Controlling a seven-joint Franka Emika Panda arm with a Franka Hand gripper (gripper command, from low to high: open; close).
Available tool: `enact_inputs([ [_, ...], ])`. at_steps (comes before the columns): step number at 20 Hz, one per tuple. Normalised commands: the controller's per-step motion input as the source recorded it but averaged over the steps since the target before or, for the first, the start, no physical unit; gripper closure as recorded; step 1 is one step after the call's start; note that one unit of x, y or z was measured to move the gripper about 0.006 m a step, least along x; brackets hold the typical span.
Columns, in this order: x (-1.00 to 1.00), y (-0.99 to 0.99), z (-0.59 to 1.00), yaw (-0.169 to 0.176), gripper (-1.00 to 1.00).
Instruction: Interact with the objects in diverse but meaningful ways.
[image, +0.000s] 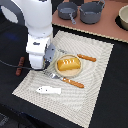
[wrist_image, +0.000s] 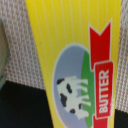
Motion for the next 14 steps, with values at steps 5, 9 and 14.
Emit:
enact_inputs([
  [5,-0.07,-0.03,-0.06,0.0,1.0],
  [9,-0.03,-0.02,-0.03,0.0,1.0],
  [14,-0.01,-0.02,0.0,0.0,1.0],
])
